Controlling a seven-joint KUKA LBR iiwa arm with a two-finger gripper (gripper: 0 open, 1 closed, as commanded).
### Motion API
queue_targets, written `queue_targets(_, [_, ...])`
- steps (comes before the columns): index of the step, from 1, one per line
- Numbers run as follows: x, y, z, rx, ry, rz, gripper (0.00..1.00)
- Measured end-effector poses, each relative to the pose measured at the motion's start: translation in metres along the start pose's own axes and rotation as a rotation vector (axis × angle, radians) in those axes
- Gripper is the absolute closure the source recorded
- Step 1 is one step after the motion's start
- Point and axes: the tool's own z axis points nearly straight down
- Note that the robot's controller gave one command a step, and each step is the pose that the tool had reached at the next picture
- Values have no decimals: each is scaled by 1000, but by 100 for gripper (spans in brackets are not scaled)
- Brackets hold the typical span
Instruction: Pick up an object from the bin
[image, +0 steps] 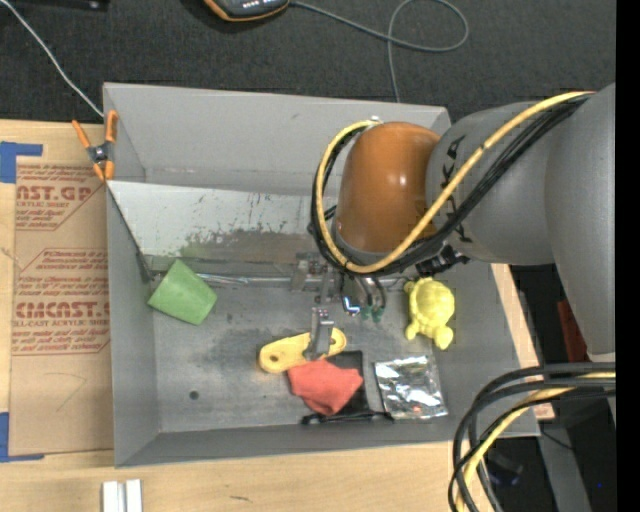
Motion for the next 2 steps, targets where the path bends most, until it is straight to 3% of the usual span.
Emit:
queue_targets(1, [-1,0,-5,-1,-7,2,0])
queue_targets(2, [68,6,78,0,4,-90,0])
